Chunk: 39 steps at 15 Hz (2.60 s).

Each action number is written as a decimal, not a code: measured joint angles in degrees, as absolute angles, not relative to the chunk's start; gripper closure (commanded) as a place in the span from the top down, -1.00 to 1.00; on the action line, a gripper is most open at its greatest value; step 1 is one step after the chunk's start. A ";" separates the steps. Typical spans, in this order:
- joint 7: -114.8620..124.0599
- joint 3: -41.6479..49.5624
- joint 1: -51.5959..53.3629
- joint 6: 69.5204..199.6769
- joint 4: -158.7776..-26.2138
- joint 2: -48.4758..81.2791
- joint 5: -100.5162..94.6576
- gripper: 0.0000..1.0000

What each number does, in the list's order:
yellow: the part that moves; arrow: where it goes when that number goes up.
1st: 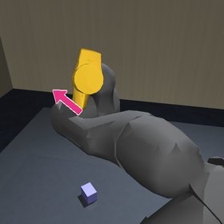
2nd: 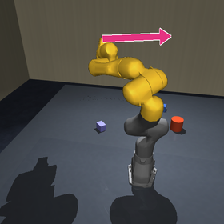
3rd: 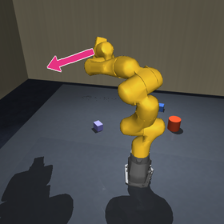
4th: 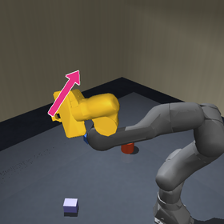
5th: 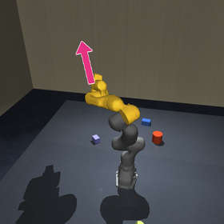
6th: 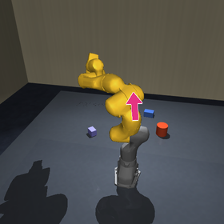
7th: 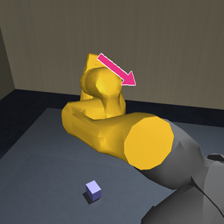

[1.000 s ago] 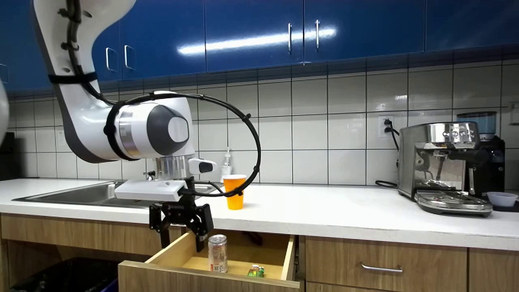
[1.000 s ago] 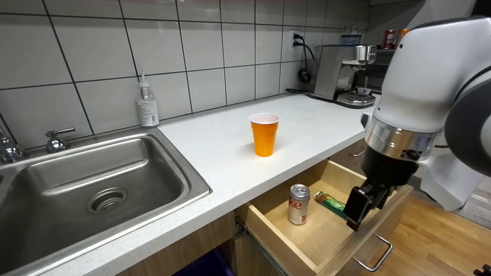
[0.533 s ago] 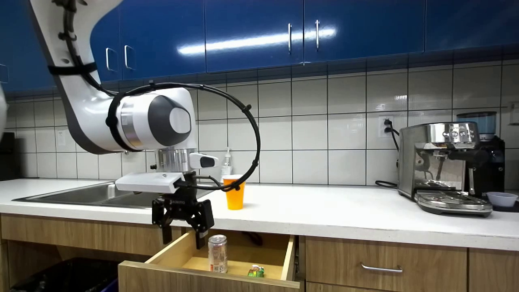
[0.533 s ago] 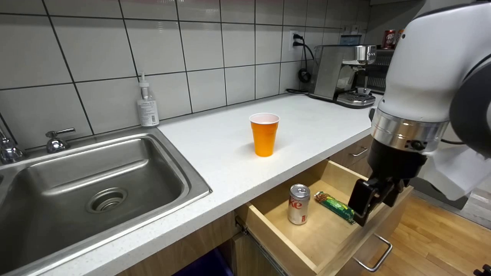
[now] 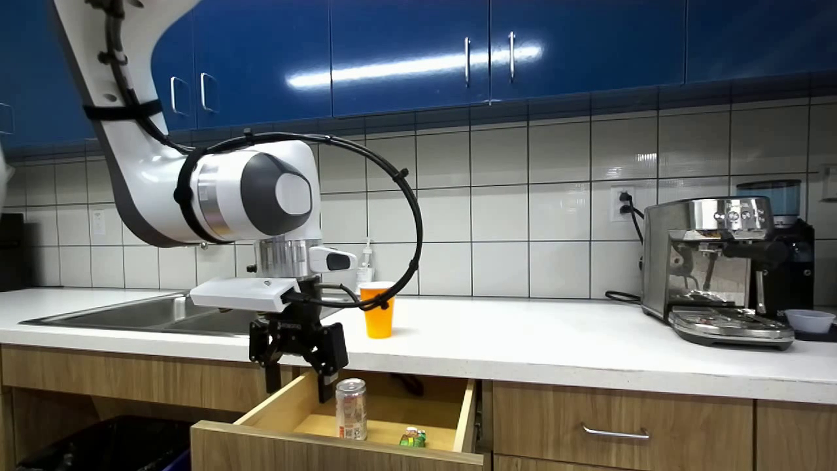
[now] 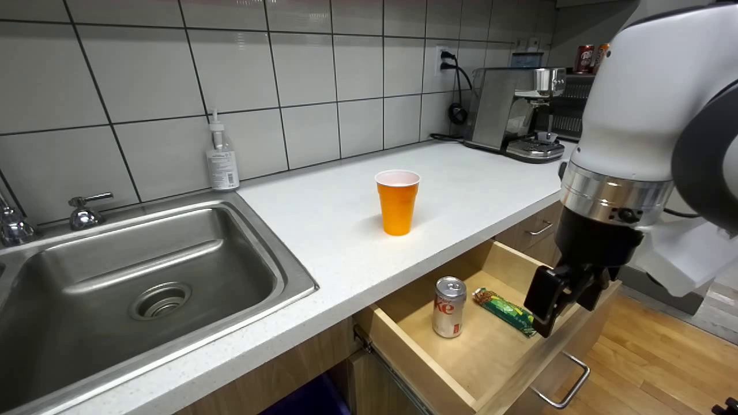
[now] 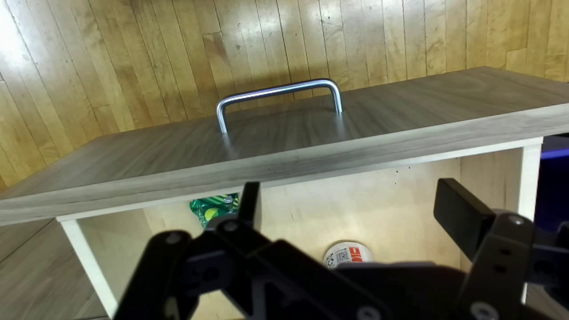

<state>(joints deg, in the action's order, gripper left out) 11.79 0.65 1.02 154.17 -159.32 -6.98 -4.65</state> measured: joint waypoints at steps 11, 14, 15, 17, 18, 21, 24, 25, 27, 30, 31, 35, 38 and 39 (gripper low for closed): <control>11.81 0.78 0.57 157.63 -159.32 -4.19 -3.28 1.00; 11.81 1.14 0.29 159.91 -159.30 -2.50 -1.03 1.00; 11.81 1.30 0.24 160.43 -159.24 -1.97 -0.24 1.00; 12.29 1.47 0.08 160.85 -159.08 -1.10 1.05 1.00; 12.90 1.50 0.03 160.85 -158.96 -0.79 1.32 1.00; 15.24 1.49 0.01 160.75 -158.84 -0.31 1.40 1.00; 18.16 1.48 0.02 159.96 -158.84 -0.25 1.40 1.00; 18.93 1.47 0.03 159.69 -158.84 -0.24 1.68 1.00; 20.03 1.45 0.04 159.54 -158.86 -0.16 3.32 1.00; 21.08 1.42 0.09 159.55 -158.86 -0.14 6.69 1.00; 21.83 1.42 0.09 159.55 -158.86 -0.11 7.42 1.00; 25.43 1.41 0.11 159.56 -158.87 0.34 8.10 1.00; 28.53 1.41 0.12 159.61 -158.87 1.06 8.09 1.00; 29.48 1.41 0.12 159.68 -158.84 1.43 8.09 1.00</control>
